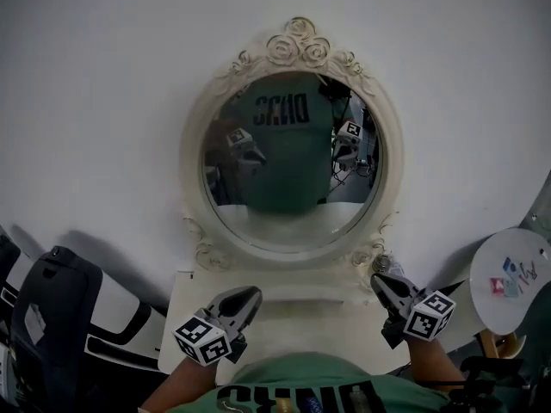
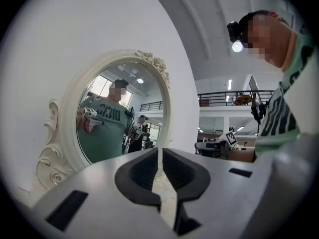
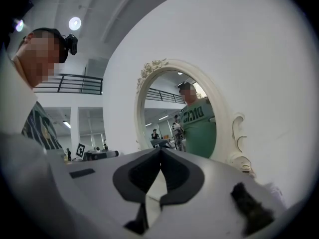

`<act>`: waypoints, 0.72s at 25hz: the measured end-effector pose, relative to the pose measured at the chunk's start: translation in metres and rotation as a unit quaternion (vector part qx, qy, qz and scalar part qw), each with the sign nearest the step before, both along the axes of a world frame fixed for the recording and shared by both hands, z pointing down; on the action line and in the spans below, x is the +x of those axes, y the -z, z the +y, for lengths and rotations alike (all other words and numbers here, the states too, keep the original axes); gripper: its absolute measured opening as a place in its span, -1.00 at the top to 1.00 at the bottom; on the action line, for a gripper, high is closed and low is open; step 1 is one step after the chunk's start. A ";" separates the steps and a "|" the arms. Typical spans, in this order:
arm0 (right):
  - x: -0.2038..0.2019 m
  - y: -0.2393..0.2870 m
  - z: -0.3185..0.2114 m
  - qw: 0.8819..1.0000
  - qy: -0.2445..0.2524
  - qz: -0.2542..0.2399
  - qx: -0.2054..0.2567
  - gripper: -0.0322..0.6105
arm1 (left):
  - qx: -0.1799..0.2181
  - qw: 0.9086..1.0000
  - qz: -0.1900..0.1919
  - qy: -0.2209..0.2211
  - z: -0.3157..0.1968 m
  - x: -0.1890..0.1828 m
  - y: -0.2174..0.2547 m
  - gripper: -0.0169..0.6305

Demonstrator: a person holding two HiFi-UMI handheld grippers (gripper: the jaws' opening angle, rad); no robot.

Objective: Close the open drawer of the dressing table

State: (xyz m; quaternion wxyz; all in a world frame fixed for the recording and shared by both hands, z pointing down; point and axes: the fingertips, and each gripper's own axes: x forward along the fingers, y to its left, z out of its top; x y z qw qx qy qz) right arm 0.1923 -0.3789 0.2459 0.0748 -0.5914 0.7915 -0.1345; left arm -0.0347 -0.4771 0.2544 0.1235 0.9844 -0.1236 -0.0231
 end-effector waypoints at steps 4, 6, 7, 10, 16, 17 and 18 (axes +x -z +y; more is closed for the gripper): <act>0.010 -0.016 0.007 0.999 -0.005 0.010 -0.032 0.86 | -0.018 1.000 0.001 0.008 0.004 0.007 -0.007 0.89; 0.015 -0.022 0.007 0.999 0.000 0.008 -0.035 0.86 | -0.020 1.000 -0.005 0.011 0.007 0.010 -0.008 0.91; 0.015 -0.024 0.006 0.999 0.004 0.008 -0.036 0.86 | -0.017 1.000 -0.009 0.012 0.008 0.011 -0.008 0.91; 0.011 -0.029 -0.002 0.999 0.020 0.010 -0.037 0.86 | -0.002 0.999 -0.022 0.024 0.008 0.010 -0.005 0.92; -0.001 -0.025 -0.015 0.998 0.042 0.031 -0.032 0.87 | -0.001 0.999 -0.024 0.042 0.006 -0.002 -0.006 0.92; -0.004 -0.025 -0.016 0.998 0.044 0.034 -0.031 0.87 | -0.001 0.999 -0.024 0.043 0.006 -0.004 -0.007 0.92; -0.007 -0.025 -0.017 0.998 0.047 0.036 -0.032 0.87 | -0.003 0.999 -0.024 0.044 0.006 -0.005 -0.008 0.92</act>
